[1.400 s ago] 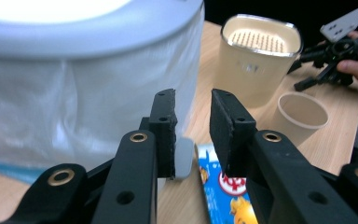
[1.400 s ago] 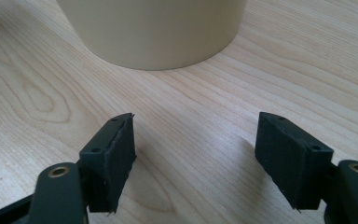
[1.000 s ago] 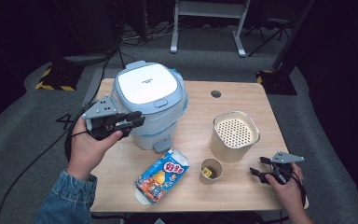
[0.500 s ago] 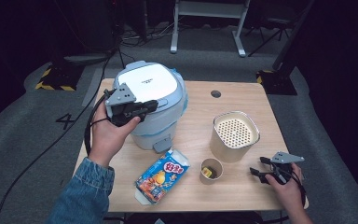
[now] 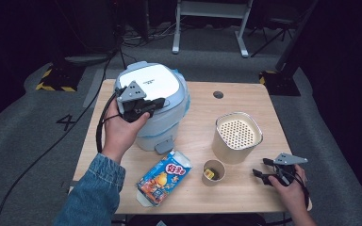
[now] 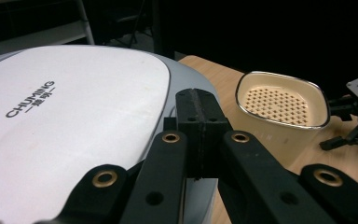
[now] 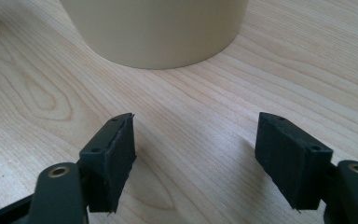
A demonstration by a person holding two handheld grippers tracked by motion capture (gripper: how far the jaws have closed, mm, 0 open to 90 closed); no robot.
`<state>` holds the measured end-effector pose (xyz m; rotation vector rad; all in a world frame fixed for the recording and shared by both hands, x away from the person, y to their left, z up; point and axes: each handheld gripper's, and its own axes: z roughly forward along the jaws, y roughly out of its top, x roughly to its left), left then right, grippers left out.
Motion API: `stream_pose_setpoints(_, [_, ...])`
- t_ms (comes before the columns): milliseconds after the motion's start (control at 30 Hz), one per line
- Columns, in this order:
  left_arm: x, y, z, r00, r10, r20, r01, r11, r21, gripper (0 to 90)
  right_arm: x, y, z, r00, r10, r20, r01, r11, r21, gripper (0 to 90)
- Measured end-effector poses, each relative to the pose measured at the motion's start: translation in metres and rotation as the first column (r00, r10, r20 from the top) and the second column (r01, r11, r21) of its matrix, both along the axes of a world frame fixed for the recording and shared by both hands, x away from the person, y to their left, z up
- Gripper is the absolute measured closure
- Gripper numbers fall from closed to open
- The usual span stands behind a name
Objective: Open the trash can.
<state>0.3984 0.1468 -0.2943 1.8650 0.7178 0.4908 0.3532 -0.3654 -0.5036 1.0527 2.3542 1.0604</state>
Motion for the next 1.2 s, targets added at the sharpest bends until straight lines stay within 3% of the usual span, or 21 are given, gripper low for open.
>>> stream_pose_setpoints(267, [0.000,-0.002,0.002,0.9996,0.016,-0.025,-0.016,0.9998,0.014,90.0,0.000,0.000,0.000,1.0000,0.001,0.002,-0.001,1.0000,-0.001,28.9])
stream_pose_setpoints(400, [-0.001,-0.004,0.002,0.9999,0.013,-0.002,-0.013,0.9992,0.039,90.0,-0.001,0.000,0.000,1.0000,0.006,-0.001,-0.006,1.0000,0.001,28.9])
stream_pose_setpoints(533, [0.000,-0.003,0.002,0.9999,0.004,-0.009,-0.004,0.9992,0.039,90.0,-0.001,0.000,0.000,1.0000,0.007,-0.001,-0.007,1.0000,0.001,28.9])
stream_pose_setpoints(633, [-0.001,-0.004,0.003,0.9998,0.017,0.006,-0.018,0.9974,0.070,90.0,-0.001,0.000,0.000,1.0000,0.006,-0.002,-0.006,1.0000,0.001,28.9])
stream_pose_setpoints(833, [-0.001,0.000,0.002,1.0000,0.010,0.000,-0.010,0.9996,0.028,90.0,-0.001,0.000,0.000,1.0000,0.006,-0.003,-0.006,1.0000,0.002,28.9])
stream_pose_setpoints(867, [-0.002,0.000,0.002,1.0000,0.005,0.001,-0.005,0.9997,0.026,88.6,-0.001,0.000,0.000,1.0000,0.006,-0.003,-0.006,1.0000,0.002,28.8])
stream_pose_setpoints(900, [-0.002,0.000,0.002,1.0000,0.005,0.001,-0.005,0.9997,0.026,78.1,-0.001,0.000,0.000,1.0000,0.006,-0.003,-0.006,1.0000,0.002,28.8])
stream_pose_setpoints(933, [-0.003,-0.001,0.001,1.0000,0.005,0.004,-0.005,0.9999,0.014,78.1,-0.001,0.000,0.000,1.0000,0.006,-0.003,-0.006,1.0000,0.002,28.8])
stream_pose_setpoints(967, [-0.005,-0.001,0.000,1.0000,0.005,0.006,-0.005,1.0000,0.003,68.2,-0.001,0.000,0.000,1.0000,0.006,-0.003,-0.006,1.0000,0.003,28.8])
stream_pose_setpoints(1033, [-0.009,0.000,-0.001,0.9996,-0.027,0.000,0.027,0.9996,-0.012,56.9,0.000,0.000,0.000,1.0000,0.006,-0.005,-0.006,1.0000,0.004,28.8])
stream_pose_setpoints(1200, [-0.024,0.005,-0.001,0.9977,-0.068,-0.007,0.068,0.9977,-0.002,51.4,0.000,0.000,0.000,1.0000,0.006,-0.005,-0.006,1.0000,0.004,28.8])
